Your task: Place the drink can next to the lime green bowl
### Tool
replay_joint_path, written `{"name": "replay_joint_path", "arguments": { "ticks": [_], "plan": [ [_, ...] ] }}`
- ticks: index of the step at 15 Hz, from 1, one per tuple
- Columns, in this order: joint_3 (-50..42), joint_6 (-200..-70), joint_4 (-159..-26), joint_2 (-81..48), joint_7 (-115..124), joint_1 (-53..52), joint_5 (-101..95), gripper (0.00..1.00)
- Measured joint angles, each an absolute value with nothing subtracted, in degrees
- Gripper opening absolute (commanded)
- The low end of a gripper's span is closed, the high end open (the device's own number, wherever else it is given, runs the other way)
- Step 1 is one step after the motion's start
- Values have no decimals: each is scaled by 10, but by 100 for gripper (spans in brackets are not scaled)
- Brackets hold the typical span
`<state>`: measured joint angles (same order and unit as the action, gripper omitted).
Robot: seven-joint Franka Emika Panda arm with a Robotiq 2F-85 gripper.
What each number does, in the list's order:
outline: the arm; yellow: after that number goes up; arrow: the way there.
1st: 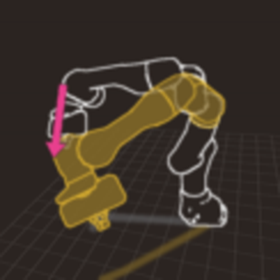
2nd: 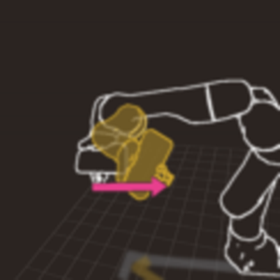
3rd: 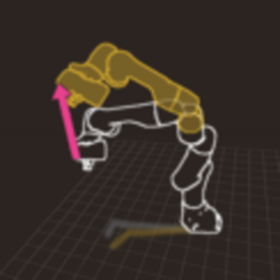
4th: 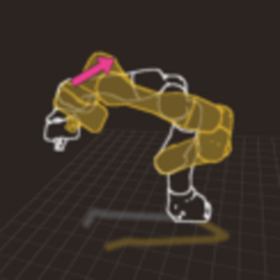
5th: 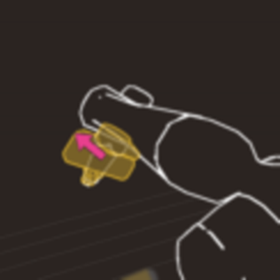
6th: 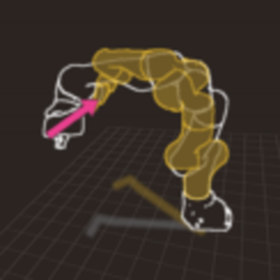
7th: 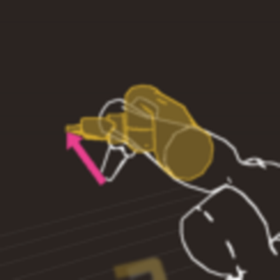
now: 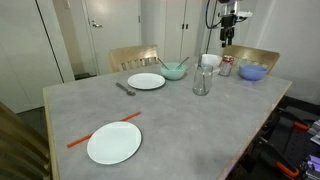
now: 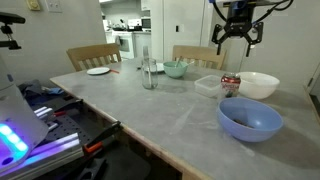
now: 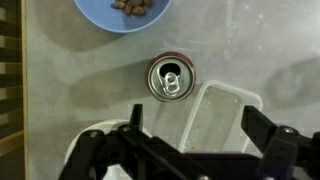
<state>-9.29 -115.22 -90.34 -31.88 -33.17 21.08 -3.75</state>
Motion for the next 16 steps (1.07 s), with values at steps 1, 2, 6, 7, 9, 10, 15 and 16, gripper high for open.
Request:
{"name": "replay_joint_path", "arguments": {
  "ticks": [1,2,6,7,9,10,15,16],
  "plan": [
    [-93,-1152,-899,-322,-331,217,-29,100],
    [-93,-1152,-895,-324,-329,224,-18,100],
    [-92,-1152,-890,-334,-327,244,21,100],
    [-92,-1153,-890,-337,-327,249,29,100],
    [-92,-1152,-890,-344,-328,256,41,100],
    [-91,-1152,-890,-348,-329,259,45,100],
    [-85,-1153,-890,-368,-338,270,50,100],
    [-83,-1153,-890,-372,-338,270,51,100]
  ]
}}
